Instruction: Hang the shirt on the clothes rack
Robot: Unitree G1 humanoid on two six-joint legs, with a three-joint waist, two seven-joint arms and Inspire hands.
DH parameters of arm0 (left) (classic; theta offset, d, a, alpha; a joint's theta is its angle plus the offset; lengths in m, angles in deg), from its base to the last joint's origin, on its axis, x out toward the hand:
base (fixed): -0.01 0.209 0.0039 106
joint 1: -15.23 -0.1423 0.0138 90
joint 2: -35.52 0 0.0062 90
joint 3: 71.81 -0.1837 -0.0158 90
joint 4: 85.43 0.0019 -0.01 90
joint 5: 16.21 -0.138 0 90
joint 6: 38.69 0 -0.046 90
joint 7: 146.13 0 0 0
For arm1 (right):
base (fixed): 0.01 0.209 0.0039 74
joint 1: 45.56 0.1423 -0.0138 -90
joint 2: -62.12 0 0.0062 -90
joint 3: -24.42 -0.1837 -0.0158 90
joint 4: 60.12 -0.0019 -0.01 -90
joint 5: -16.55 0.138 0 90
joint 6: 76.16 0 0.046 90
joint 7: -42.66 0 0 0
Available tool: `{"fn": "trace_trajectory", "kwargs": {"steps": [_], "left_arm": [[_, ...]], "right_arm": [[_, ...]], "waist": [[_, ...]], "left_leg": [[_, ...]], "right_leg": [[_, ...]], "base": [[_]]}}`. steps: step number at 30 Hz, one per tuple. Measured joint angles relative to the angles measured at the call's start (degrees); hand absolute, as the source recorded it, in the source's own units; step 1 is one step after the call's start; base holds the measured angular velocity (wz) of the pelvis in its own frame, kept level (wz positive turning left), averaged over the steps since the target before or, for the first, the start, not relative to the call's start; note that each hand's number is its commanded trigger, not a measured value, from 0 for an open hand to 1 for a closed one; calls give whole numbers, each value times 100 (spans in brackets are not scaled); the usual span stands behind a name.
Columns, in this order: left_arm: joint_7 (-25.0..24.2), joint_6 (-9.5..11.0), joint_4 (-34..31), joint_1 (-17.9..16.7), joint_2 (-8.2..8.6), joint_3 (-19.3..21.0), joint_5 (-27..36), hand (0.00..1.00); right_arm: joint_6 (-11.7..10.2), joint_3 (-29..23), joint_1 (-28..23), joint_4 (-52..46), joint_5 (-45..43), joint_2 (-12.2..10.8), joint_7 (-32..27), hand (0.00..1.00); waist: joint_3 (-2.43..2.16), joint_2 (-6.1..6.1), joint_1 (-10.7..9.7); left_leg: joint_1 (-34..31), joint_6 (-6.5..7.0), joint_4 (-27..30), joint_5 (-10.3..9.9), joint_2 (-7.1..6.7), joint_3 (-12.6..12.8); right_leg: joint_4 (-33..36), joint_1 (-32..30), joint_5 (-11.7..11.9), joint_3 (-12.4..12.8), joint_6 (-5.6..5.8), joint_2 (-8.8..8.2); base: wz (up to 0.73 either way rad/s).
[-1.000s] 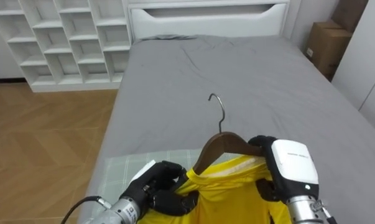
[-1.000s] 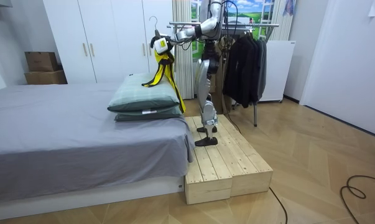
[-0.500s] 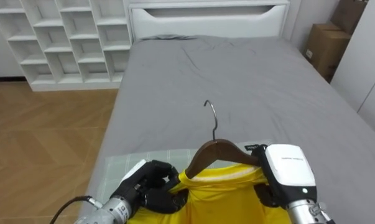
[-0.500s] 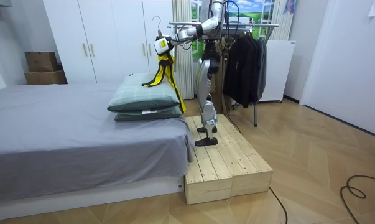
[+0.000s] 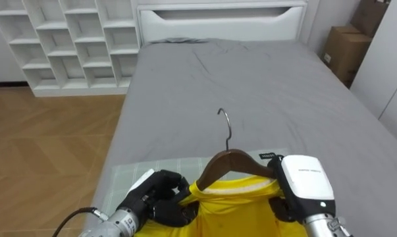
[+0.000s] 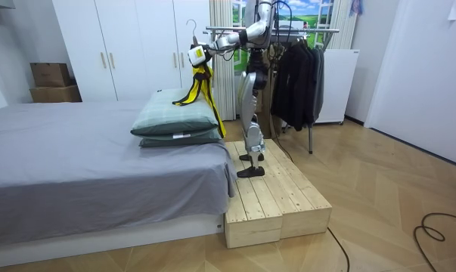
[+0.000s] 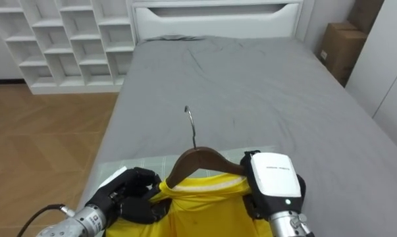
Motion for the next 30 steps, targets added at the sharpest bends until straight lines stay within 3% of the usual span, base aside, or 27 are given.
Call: {"fn": "trace_trajectory", "kwargs": {"steps": [8,9,10,11,15,22,30], "left_arm": [[1,-88,0,0,-12,-80,0,100],[2,-99,1,-1,-15,-101,0,71],[0,-103,2,0,-15,-109,0,61],[-1,-104,1,0,-15,-112,0,0],[2,-105,2,0,-12,-102,335,0],[2,-85,4,2,147,-118,1179,0],[-3,-84,7,2,102,-132,1250,0]], "right_arm": [[40,37,-112,0,76,12,8,100],[43,38,-133,0,93,15,18,100],[44,43,-145,0,144,19,38,100],[46,56,-143,-1,184,22,50,100],[85,213,-144,0,371,139,79,100],[247,391,-145,2,387,132,413,100],[247,390,-138,0,464,137,566,100]], "waist": [[-17,32,-1],[-17,36,-2],[-17,36,-3],[-17,38,-3],[-14,62,4],[-2,108,8],[28,78,-7]], "left_leg": [[7,0,-19,0,2,5],[8,0,-25,0,2,5],[10,0,-29,0,3,7],[9,0,-27,0,4,9],[6,0,-25,0,4,9],[9,2,-33,-2,7,8],[4,4,-22,-1,-1,40]], "right_leg": [[-5,0,0,4,0,0],[-5,-1,0,4,0,0],[-1,-1,0,4,0,0],[-1,-1,0,2,0,0],[9,0,2,-10,-2,-2],[62,-19,3,-20,-2,-7],[56,-22,-3,-16,4,-21]], "base": [[0],[0],[0],[0],[0],[0],[0]]}}
